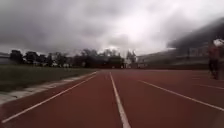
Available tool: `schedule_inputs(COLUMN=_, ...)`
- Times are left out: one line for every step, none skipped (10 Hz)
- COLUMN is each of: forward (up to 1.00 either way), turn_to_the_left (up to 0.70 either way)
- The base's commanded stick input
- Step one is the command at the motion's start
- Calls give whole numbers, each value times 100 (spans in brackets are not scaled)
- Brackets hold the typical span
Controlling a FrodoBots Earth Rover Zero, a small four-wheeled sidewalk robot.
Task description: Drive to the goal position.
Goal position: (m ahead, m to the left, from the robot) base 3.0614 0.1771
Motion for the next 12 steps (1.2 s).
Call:
schedule_inputs(forward=70, turn_to_the_left=4)
schedule_inputs(forward=70, turn_to_the_left=6)
schedule_inputs(forward=70, turn_to_the_left=7)
schedule_inputs(forward=70, turn_to_the_left=9)
schedule_inputs(forward=70, turn_to_the_left=5)
schedule_inputs(forward=70, turn_to_the_left=3)
schedule_inputs(forward=70, turn_to_the_left=2)
schedule_inputs(forward=70, turn_to_the_left=1)
schedule_inputs(forward=70, turn_to_the_left=0)
schedule_inputs(forward=70, turn_to_the_left=16)
schedule_inputs(forward=70, turn_to_the_left=23)
schedule_inputs(forward=70, turn_to_the_left=30)
